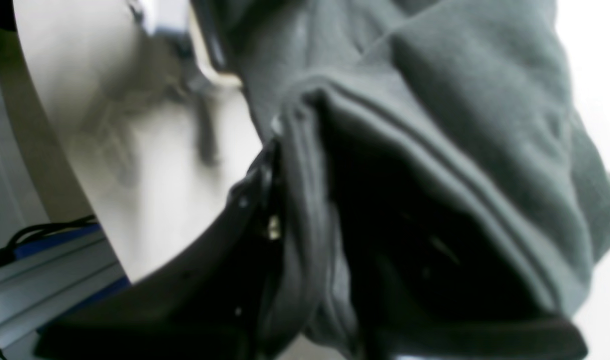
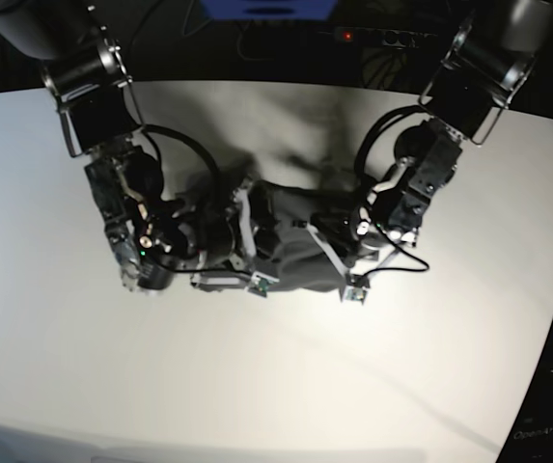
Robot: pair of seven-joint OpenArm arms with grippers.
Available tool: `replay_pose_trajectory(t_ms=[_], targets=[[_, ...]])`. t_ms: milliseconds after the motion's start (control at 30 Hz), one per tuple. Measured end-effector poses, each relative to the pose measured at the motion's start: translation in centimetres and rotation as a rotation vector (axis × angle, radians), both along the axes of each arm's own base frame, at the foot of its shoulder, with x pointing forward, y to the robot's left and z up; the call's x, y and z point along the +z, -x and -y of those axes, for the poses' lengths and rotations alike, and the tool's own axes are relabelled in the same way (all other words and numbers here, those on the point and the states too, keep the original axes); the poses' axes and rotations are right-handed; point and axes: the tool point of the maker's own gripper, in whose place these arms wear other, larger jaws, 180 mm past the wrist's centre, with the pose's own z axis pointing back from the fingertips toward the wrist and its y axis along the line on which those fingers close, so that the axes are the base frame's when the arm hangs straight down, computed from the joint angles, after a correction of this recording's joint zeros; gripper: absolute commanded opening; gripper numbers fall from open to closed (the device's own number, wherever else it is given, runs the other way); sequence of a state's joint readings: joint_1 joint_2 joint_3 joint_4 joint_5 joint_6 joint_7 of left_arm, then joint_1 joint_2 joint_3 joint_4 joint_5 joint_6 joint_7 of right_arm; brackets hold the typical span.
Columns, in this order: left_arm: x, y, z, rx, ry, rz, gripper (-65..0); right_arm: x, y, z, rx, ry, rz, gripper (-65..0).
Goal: Fold the T-shirt properly
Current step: 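Lift the shirt end with the right gripper and fold it toward the left gripper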
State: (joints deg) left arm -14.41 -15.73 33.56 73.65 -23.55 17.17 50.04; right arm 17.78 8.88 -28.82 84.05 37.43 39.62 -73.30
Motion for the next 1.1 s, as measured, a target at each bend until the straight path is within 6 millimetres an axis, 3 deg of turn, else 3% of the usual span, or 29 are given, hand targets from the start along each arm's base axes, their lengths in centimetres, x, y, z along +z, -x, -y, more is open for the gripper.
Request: replay_pose_trajectory(t_ms=[100, 233, 333, 533, 667, 900, 1100], targets=[[0.0, 0.0, 0.0, -0.001, 0.001, 0.000, -61.6, -0.1, -0.9, 1.4, -0.002, 0.054, 0.038, -64.6], [0.0, 0.0, 0.0, 0.000, 0.000, 0.000, -61.6, -1.4, -2.4, 5.7, -0.036, 0.290, 0.112, -64.6], [0.0, 0.0, 0.2, 0.002, 0.000, -0.001, -61.6, -1.7, -3.0, 6.9, -0.046, 0.371, 0.146, -64.6], [0.0, 0.0, 0.4, 0.003, -0.015, 0.004, -61.6, -4.0, -2.7, 7.7, -0.050, 0.485, 0.103, -64.6], [0.5, 0.2, 0.6, 0.002, -0.012, 0.012, -61.6, -4.0, -3.1, 7.5, -0.046, 0.569, 0.137, -64.6], [1.8, 3.7, 0.8, 0.026, 0.046, -0.116, -61.6, -4.0, -3.1, 7.2, -0.040, 0.600, 0.156, -64.6], [2.5, 4.1, 0.7, 0.038, 0.072, -0.147, -61.6, -4.0, -3.1, 7.2, -0.040, 0.599, 0.156, -64.6]])
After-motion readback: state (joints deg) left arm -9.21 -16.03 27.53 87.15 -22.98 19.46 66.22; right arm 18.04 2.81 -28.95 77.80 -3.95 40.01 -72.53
